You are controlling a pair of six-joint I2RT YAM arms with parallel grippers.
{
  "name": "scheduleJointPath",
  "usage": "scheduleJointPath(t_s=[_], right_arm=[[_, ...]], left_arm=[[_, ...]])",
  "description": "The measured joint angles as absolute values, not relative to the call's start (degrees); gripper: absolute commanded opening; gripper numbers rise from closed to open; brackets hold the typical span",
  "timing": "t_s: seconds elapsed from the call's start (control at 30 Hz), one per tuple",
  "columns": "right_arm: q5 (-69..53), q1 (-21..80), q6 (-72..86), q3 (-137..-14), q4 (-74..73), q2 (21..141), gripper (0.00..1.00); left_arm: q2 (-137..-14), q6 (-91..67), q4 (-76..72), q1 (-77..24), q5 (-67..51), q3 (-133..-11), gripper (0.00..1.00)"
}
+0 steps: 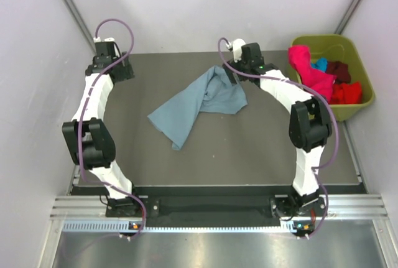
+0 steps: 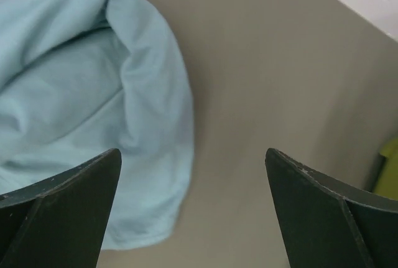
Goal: Fold and stack the t-shirts
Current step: Move the tshirt to the center of the board
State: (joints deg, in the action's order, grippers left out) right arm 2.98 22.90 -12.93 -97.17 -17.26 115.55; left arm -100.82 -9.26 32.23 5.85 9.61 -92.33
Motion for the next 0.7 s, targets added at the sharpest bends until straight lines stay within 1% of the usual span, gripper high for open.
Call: scheduleJointPath(t_s=[0.03,0.1,0.2,0.3,0.37,0.4,0.43,0.5,0.57,0.63,0.7], right_arm=[[3.25,22.37,-13.47,-96.64,-17.58,115.18,0.99],[3.03,22.39,-15.57,-94.5,-17.1,112.71,0.98],[-0.58,24.64,-19.55,-88.29,-17.04,103.88,0.97],[-4.6,28.71,-22.09,-84.25,-16.69,95.68,0.92],[-7.57,31.33,-22.46,-83.59,-16.53,92.9,0.88],[-8.93,32.36,-22.48,-83.66,-16.25,92.6,0.85],[-10.44,33.3,-22.5,-83.79,-16.25,92.86,0.84],[-12.19,33.95,-22.48,-84.4,-17.19,95.2,0.82],[-13.04,34.0,-22.5,-84.86,-17.85,98.98,0.81],[-13.34,34.0,-22.63,-84.86,-18.87,103.33,0.76],[-13.37,33.95,-22.96,-84.86,-19.99,107.79,0.75]], left_arm=[[-100.38,-8.8,32.42,5.85,8.6,-92.33,0.8],[-98.96,-7.92,32.51,5.82,5.82,-91.39,0.78],[-94.02,-6.33,32.25,4.97,0.25,-85.38,0.75],[-88.97,-3.9,33.52,-0.6,-2.59,-76.93,0.73],[-88.23,-3.25,34.26,-5.28,-4.49,-73.25,0.71],[-88.29,-3.03,34.46,-8.01,-5.74,-71.44,0.7],[-88.49,-2.9,34.81,-9.65,-6.7,-70.43,0.68],[-88.86,-2.76,36.16,-12.16,-8.73,-68.88,0.7],[-88.88,-2.74,36.93,-12.6,-10.35,-68.75,0.7],[-88.88,-2.61,36.95,-12.67,-11.4,-68.77,0.68],[-89.25,-2.37,37.39,-13.19,-12.43,-68.77,0.68]])
